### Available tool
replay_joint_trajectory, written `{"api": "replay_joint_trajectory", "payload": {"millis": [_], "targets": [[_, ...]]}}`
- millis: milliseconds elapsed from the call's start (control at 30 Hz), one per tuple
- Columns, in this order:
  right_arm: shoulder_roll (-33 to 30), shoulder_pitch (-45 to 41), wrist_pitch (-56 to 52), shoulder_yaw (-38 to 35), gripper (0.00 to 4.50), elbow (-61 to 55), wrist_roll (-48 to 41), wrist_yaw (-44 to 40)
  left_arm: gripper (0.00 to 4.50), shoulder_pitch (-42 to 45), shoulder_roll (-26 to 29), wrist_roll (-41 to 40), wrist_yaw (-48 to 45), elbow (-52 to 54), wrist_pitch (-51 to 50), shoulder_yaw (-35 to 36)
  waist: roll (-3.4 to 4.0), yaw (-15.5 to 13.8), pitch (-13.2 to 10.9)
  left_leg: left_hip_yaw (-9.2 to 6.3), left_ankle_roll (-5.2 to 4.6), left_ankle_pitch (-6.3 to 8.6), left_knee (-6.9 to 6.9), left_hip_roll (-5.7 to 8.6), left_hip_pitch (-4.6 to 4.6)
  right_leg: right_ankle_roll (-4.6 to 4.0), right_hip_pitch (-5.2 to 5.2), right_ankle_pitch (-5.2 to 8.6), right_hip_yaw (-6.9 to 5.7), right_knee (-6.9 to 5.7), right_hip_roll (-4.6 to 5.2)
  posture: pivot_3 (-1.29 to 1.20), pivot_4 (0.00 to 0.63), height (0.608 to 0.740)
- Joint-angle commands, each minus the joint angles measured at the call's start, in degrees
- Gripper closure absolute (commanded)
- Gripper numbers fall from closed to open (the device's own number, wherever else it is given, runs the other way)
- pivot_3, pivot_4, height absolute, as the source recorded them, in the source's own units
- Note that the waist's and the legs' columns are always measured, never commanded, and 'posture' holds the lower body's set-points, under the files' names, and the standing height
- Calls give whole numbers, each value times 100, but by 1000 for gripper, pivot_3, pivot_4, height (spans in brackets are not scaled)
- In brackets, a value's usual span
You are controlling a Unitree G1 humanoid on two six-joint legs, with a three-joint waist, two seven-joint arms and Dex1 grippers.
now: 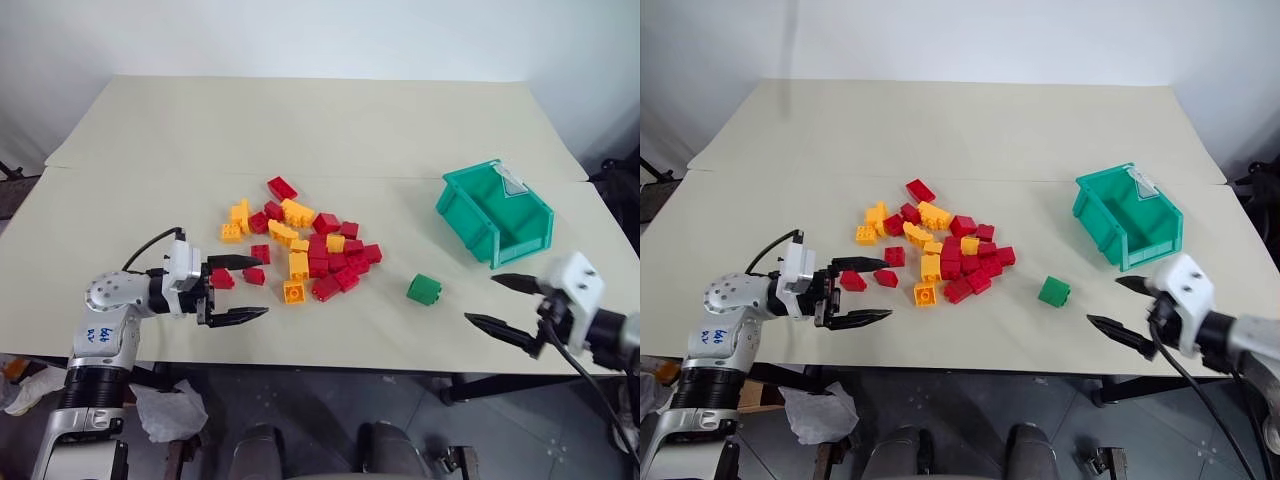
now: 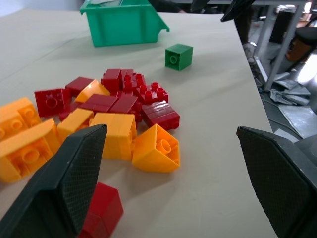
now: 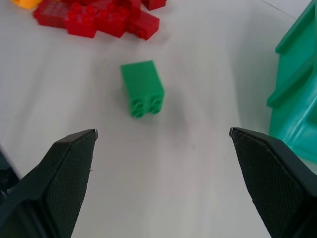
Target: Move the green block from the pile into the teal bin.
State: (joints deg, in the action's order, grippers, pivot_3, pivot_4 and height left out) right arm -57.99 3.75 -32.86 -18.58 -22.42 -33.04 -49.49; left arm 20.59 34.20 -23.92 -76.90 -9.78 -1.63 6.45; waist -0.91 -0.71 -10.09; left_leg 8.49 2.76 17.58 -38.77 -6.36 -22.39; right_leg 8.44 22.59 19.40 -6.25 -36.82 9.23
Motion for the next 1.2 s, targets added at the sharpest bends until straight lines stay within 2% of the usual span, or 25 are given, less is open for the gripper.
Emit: {"api": "replay_joint_trajectory", "payload": {"millis": [33, 167, 400, 500, 633, 733, 967, 1033, 1100, 1200], "targets": [[-133, -1009, -484, 938, 0, 214, 330, -14, 56, -190, 0, -235, 163, 509, -178, 25, -1, 5, 1, -2, 1, 1, -2, -1, 2, 0, -1, 0, -1, -2, 0, 0, 150, 740], [292, -2542, -710, 2259, 0, 910, 969, -58, 56, -320, 5, -259, 326, 737, -271, 10, 0, 91, 1, 1, 0, 1, -10, -1, -4, 0, 2, 0, -1, 2, 0, 0, 150, 740], [427, -3426, -875, 3177, 0, 1684, 1629, -441, 56, -405, 37, -306, 466, 987, -396, -28, 0, 69, 0, 1, -4, 6, -13, -1, -35, 0, 21, 0, -5, -13, 0, 0, 150, 740], [433, -3559, -840, 3209, 579, 1761, 1640, -676, 0, -386, 54, -318, 499, 995, -402, 1, 0, 74, 0, 1, -4, 6, -25, -1, -61, 1, 46, -1, -6, -16, 0, 0, 150, 740], [494, -3558, -786, 3118, 1912, 1729, 1617, -834, 0, -344, 35, -311, 532, 949, -375, 1, 0, 74, 0, 1, -4, 6, -26, -1, -69, 1, 58, -1, -6, -22, 0, 0, 150, 740], [553, -3466, -731, 2867, 2968, 1702, 1510, -823, 0, -330, -13, -327, 563, 960, -370, -17, 0, 83, 1, 3, -4, 6, -27, -1, -71, 1, 61, -1, -5, -23, 0, 0, 150, 740], [793, -2645, 1, 1321, 2999, 1308, 635, -1013, 0, -218, -334, -635, 1110, 1130, -608, 140, -1, 39, 0, 2, -4, 6, -27, -1, -78, 4, 65, -2, -5, -22, 0, 0, 150, 740], [1109, -2415, 45, 424, 2999, 1223, 197, -632, 0, -151, -577, -719, 1577, 1217, -669, 262, -2, 21, 1, 1, -4, 6, -28, -1, -77, 4, 65, -3, -5, -23, 0, 0, 150, 740], [1298, -2379, 106, -79, 2999, 1270, 104, -259, 0, -96, -770, -760, 1951, 1285, -744, 345, -2, -18, 0, 0, -4, 6, -32, -1, -78, 5, 64, -4, -5, -23, 0, 0, 150, 740], [1266, -2596, 269, -347, 2999, 1721, 451, 317, 0, 6, -1003, -805, 2350, 1396, -908, 340, -2, -4, 1, 2, -4, 6, -36, -1, -77, 6, 64, -6, -2, -24, 0, 0, 150, 740]]}}
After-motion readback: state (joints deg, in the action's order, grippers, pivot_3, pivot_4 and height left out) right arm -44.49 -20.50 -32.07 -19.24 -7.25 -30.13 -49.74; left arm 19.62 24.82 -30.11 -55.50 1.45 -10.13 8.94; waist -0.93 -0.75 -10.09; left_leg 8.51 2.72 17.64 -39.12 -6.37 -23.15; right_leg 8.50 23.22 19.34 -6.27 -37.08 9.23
